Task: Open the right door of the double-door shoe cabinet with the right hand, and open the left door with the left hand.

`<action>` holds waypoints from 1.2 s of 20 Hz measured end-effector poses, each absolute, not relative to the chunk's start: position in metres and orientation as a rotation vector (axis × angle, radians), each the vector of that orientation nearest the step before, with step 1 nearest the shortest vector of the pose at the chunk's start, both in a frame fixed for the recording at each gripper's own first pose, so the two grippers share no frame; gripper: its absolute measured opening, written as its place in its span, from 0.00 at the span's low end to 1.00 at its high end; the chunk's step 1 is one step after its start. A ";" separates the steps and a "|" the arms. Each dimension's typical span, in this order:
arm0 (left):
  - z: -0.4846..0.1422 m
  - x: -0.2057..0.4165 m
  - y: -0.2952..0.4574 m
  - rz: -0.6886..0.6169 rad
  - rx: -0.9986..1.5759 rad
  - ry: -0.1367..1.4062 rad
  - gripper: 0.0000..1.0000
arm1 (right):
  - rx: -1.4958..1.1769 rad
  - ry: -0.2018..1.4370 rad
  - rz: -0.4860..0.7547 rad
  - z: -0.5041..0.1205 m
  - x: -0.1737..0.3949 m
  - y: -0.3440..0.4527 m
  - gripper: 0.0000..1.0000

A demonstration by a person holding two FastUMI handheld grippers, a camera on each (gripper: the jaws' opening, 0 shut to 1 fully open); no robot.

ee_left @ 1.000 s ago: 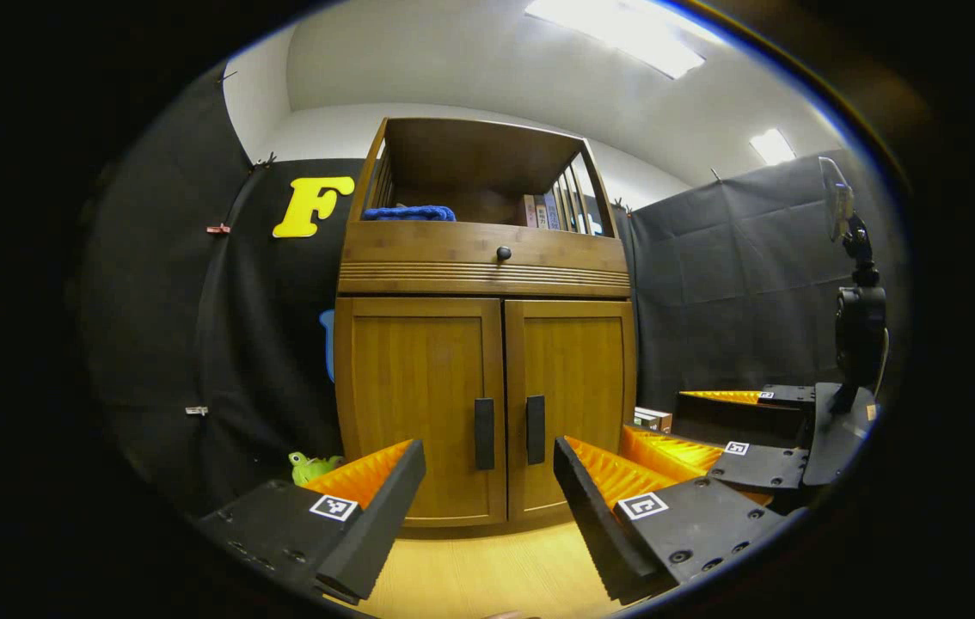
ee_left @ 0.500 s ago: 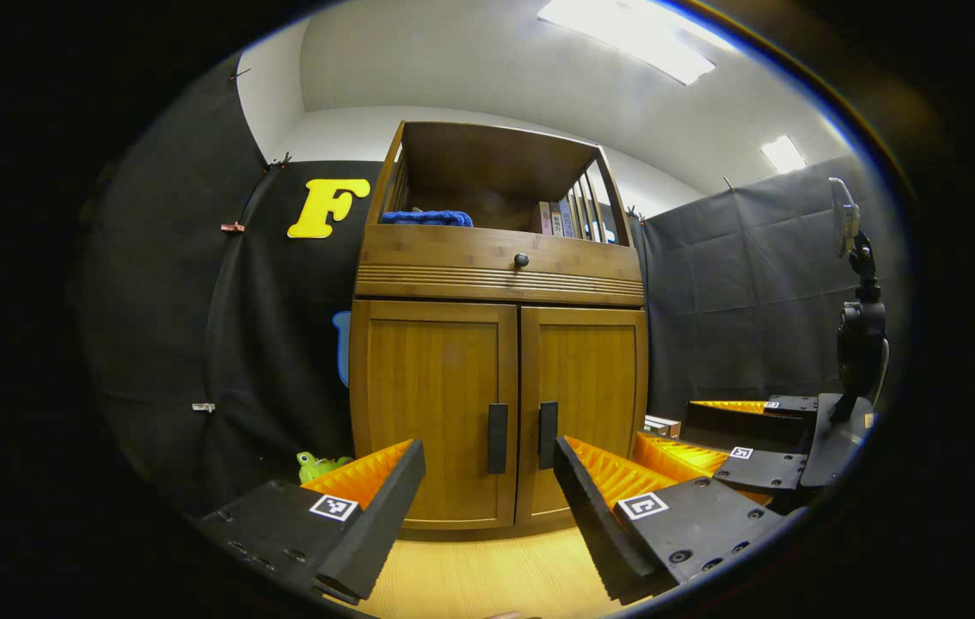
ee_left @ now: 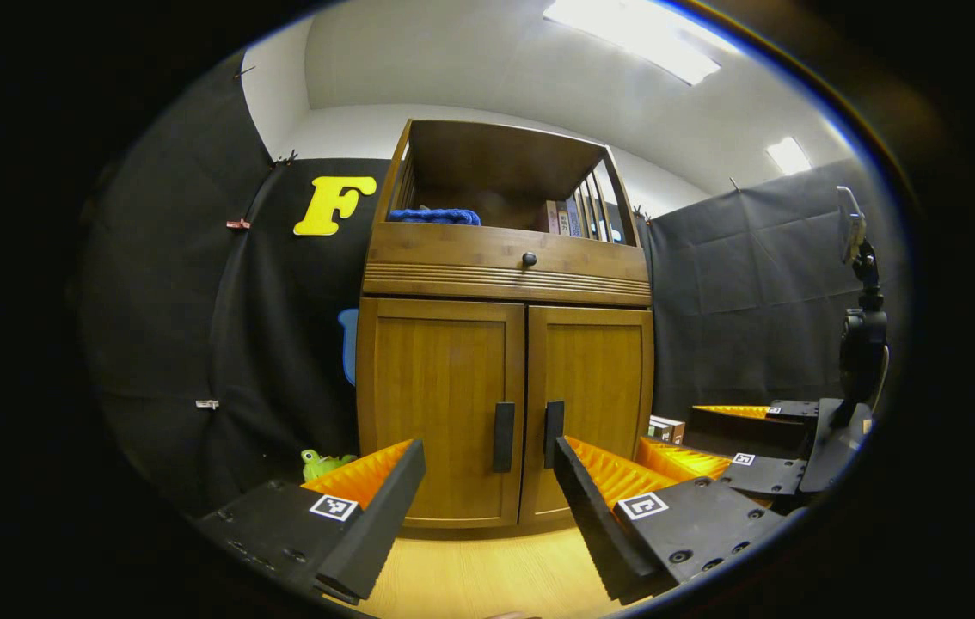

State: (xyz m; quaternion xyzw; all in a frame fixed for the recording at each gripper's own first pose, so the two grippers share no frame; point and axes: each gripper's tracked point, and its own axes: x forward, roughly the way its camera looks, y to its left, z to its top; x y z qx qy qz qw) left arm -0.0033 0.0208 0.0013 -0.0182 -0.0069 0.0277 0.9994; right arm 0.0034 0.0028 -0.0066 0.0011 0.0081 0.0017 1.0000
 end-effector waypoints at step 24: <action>-0.022 0.016 0.034 0.052 -0.022 0.026 0.94 | 0.022 0.081 -0.099 -0.078 0.185 -0.041 0.97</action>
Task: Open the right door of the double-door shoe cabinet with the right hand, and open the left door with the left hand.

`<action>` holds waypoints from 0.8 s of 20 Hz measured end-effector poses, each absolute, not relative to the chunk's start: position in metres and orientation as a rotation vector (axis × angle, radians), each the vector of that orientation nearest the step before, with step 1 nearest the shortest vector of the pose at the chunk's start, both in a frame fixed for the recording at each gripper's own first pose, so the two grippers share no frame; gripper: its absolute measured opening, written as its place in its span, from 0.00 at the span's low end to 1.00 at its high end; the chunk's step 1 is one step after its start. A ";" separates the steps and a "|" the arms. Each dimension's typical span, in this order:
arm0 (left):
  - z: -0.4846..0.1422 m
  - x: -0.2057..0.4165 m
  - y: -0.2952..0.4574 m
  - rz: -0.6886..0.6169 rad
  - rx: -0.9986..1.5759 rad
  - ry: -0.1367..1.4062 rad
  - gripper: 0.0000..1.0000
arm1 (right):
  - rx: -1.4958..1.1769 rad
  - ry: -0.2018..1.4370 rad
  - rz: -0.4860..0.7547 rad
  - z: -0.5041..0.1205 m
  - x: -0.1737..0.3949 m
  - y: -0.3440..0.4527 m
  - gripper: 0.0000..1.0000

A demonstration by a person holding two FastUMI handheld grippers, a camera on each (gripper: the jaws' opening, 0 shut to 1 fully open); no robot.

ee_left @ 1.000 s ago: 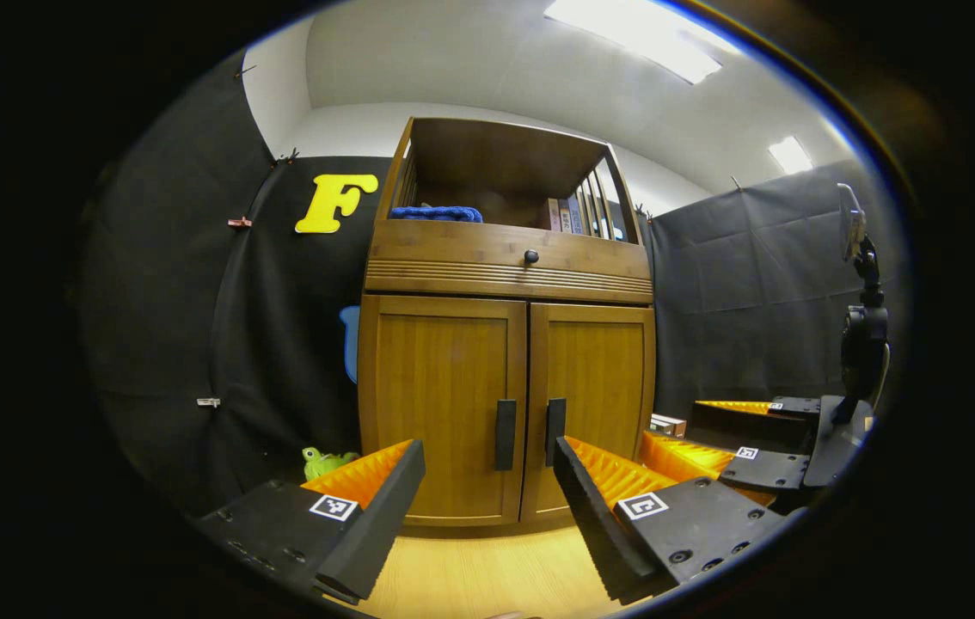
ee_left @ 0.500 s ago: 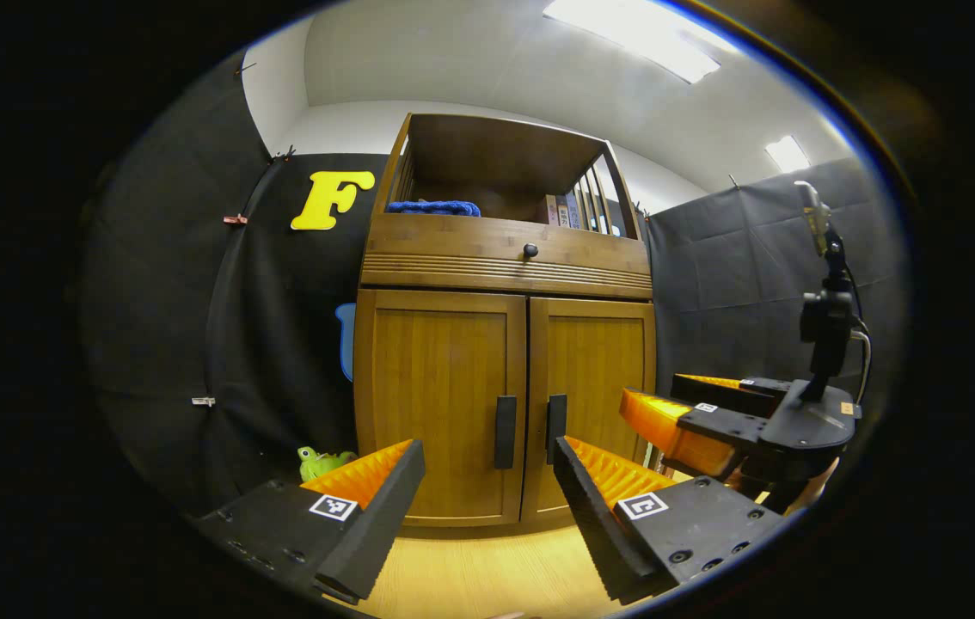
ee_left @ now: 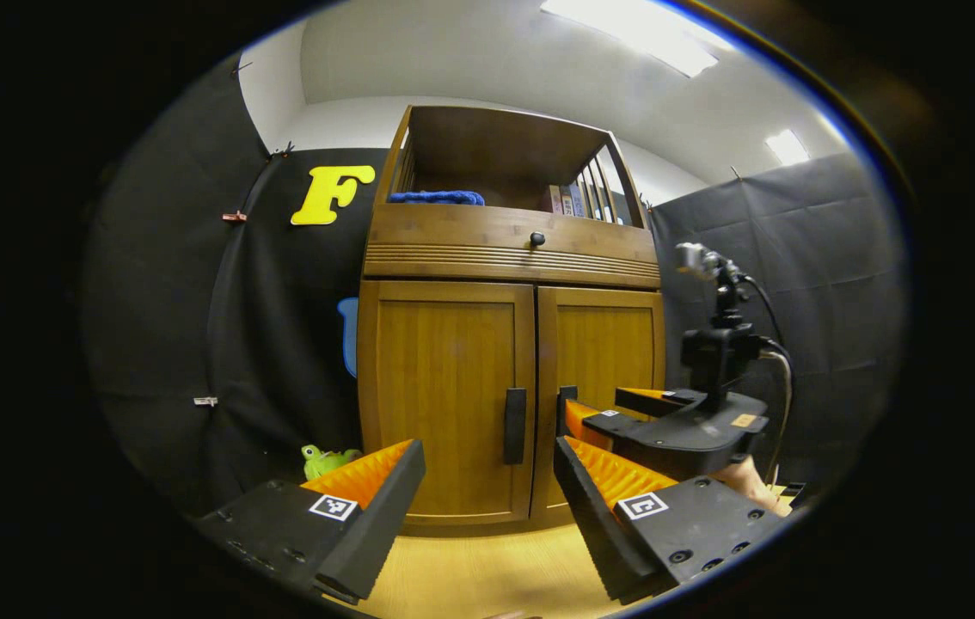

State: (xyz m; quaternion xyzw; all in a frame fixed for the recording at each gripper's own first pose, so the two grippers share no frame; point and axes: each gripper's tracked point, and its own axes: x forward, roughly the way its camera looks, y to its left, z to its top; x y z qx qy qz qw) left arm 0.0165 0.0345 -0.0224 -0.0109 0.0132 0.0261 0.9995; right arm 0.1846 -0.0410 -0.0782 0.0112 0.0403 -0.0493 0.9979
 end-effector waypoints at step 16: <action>-0.046 0.025 0.059 0.068 -0.028 0.077 0.94 | -0.002 0.068 -0.193 -0.123 0.253 -0.053 0.29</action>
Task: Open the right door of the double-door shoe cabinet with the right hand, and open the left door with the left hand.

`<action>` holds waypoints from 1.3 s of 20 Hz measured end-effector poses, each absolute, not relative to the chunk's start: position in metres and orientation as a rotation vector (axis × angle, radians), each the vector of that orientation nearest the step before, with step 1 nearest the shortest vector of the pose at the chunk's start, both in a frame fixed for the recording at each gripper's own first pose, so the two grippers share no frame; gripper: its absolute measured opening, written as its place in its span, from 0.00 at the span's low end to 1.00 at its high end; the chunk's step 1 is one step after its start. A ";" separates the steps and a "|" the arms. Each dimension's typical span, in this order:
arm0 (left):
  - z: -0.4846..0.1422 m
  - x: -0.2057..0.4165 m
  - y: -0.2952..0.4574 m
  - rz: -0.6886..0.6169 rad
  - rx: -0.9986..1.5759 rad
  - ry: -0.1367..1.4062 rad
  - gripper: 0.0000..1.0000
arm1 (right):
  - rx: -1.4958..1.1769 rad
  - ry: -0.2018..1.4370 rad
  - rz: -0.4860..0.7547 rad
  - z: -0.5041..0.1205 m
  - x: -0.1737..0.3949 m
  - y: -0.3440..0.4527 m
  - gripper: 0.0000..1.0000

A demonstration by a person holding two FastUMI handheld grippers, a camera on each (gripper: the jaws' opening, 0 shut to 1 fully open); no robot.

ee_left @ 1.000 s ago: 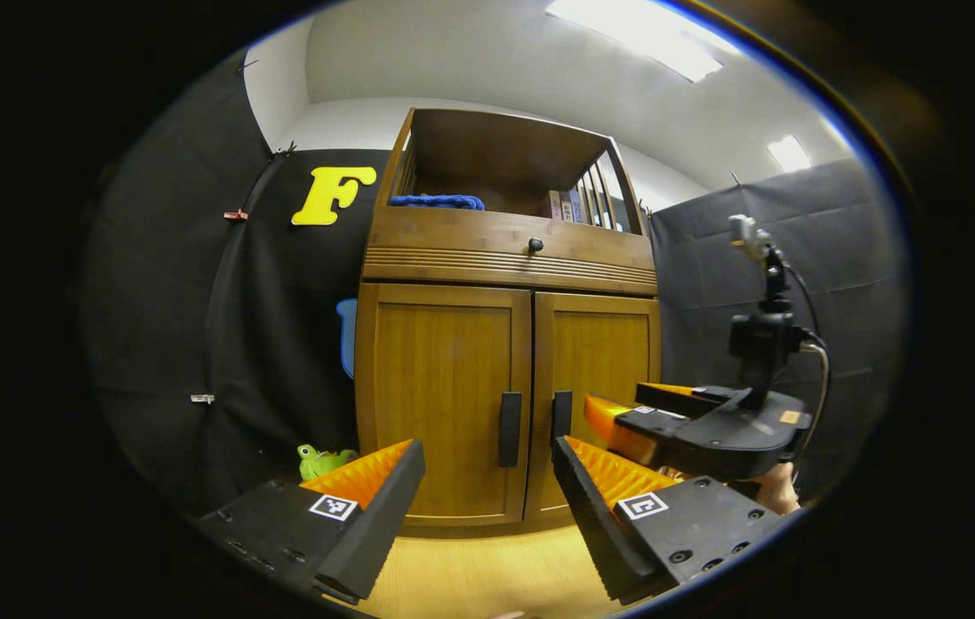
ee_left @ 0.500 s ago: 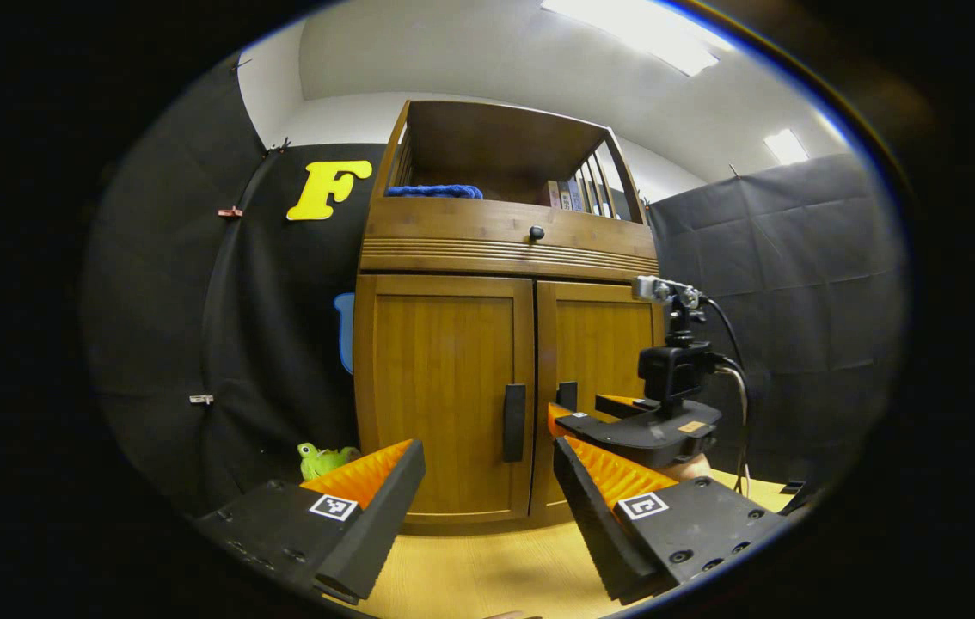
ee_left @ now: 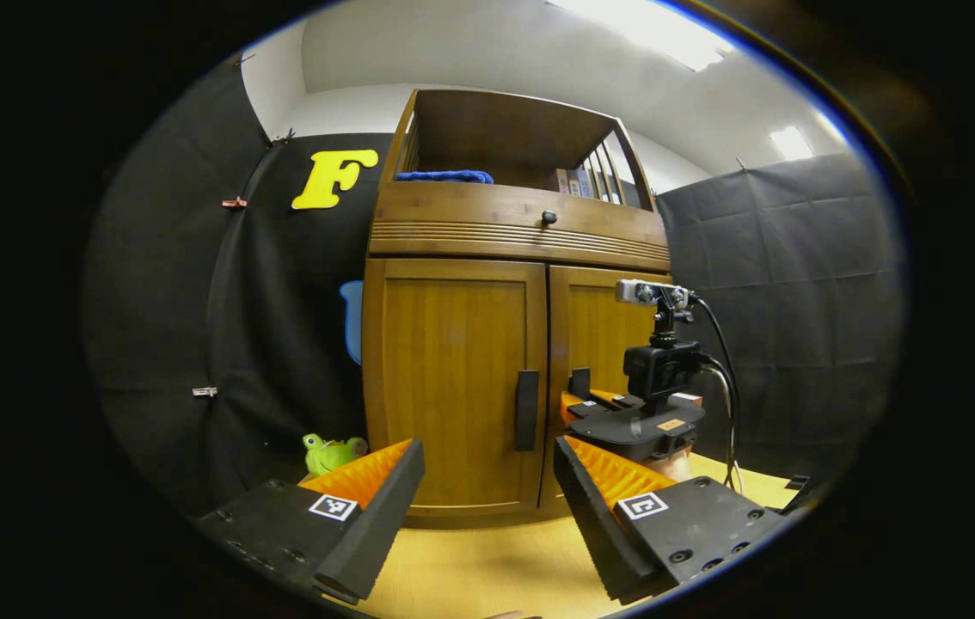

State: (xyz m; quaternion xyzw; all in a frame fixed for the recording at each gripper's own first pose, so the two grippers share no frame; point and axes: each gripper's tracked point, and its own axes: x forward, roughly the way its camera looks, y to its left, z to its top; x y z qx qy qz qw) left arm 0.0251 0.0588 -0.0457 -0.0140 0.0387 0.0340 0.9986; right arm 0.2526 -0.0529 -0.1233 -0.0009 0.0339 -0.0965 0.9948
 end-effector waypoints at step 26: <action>-0.041 0.004 0.015 0.009 -0.055 0.079 0.94 | -0.020 0.107 -0.084 -0.089 0.093 -0.084 0.22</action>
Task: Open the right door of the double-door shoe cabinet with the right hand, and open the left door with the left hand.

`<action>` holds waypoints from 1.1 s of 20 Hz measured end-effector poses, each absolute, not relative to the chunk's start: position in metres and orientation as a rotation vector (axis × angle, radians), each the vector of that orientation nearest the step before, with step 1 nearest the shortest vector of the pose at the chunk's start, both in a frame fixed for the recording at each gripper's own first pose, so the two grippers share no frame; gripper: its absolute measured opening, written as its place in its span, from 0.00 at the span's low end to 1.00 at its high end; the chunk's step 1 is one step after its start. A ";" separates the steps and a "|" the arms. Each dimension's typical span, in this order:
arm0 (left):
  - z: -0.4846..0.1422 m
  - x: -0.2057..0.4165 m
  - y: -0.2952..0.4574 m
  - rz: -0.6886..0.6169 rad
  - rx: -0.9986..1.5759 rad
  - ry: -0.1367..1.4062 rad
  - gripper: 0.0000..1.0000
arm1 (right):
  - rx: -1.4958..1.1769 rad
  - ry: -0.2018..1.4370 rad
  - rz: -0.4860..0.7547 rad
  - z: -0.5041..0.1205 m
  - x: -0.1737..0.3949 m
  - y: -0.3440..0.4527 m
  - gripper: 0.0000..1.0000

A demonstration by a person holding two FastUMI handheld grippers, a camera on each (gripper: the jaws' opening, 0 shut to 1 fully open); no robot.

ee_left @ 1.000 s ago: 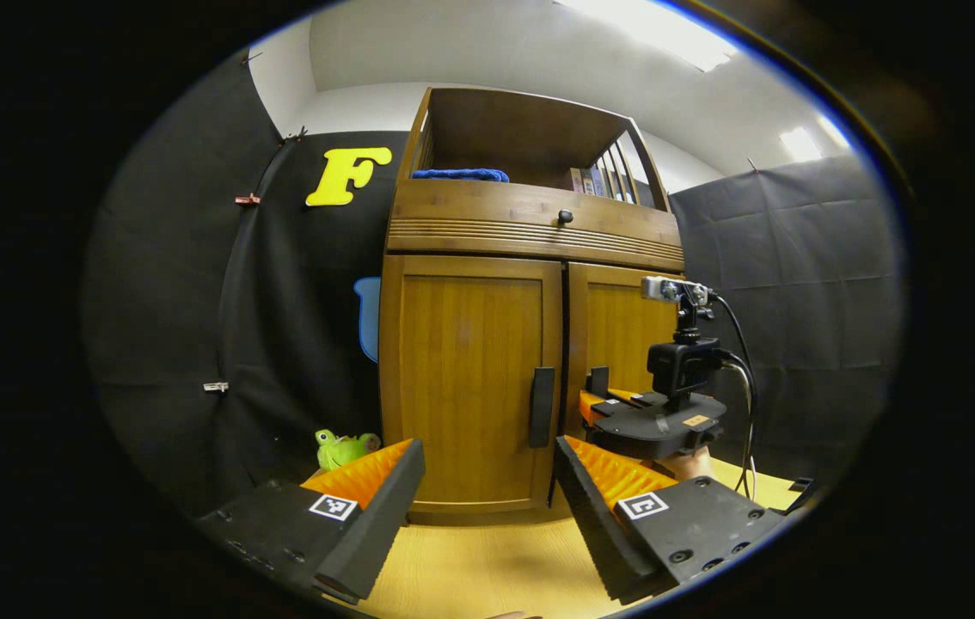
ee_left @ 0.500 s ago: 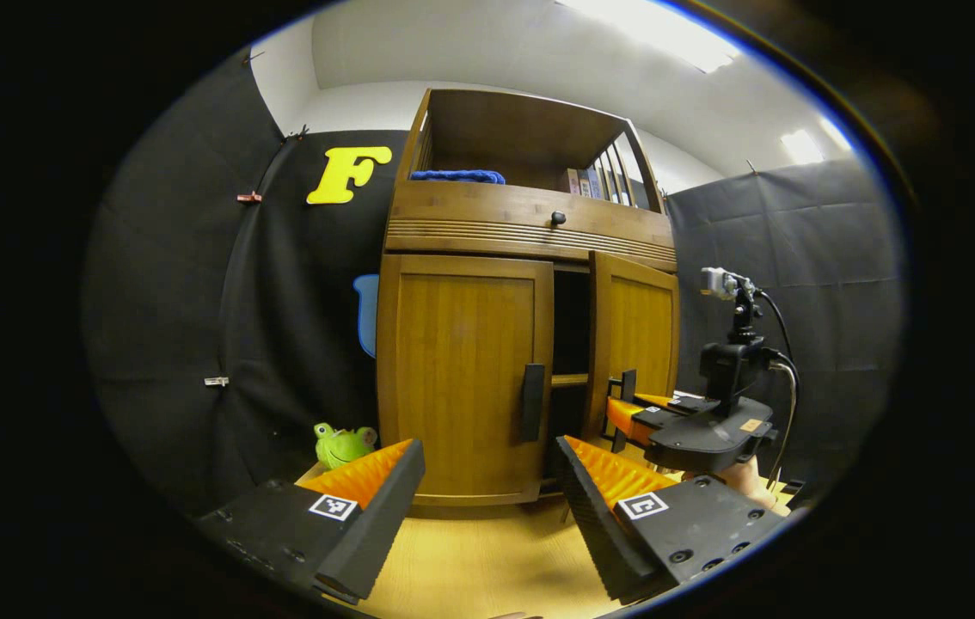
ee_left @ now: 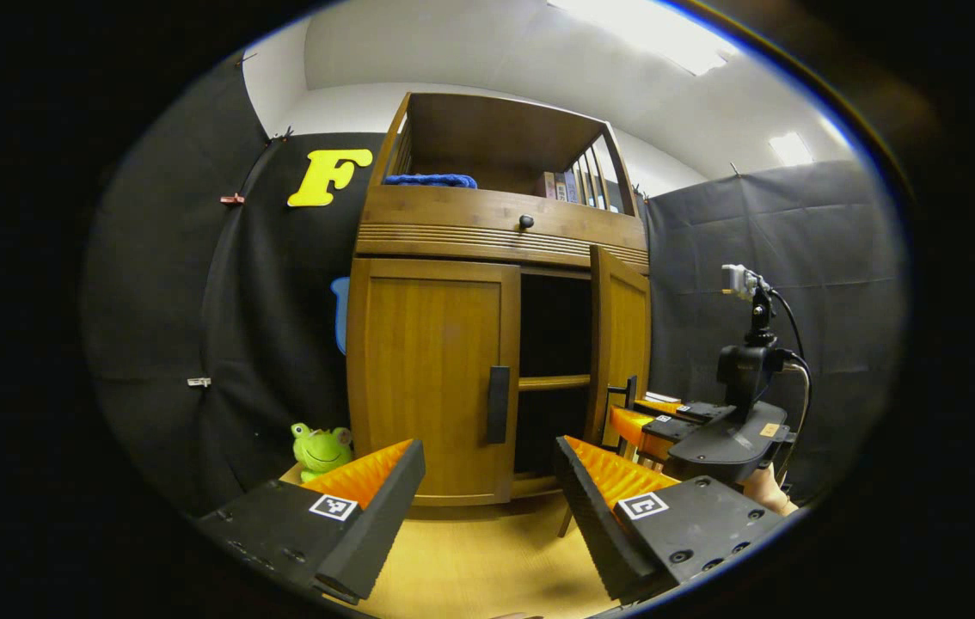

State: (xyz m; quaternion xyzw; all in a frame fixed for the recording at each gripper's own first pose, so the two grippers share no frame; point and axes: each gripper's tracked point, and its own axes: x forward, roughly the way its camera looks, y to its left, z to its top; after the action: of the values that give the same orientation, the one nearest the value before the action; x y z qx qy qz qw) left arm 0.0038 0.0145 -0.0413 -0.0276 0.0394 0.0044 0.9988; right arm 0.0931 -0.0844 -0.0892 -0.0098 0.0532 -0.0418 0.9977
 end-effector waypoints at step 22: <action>-0.045 0.039 -0.073 -0.140 -0.065 0.072 0.94 | -0.128 0.078 -0.323 -0.057 -0.001 -0.210 0.16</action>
State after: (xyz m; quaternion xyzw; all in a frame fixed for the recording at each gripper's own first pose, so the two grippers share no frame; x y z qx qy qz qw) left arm 0.0391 -0.0727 -0.0454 -0.0326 0.0361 -0.0701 0.9964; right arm -0.0005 -0.2105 -0.0572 -0.0638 0.0389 -0.1608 0.9842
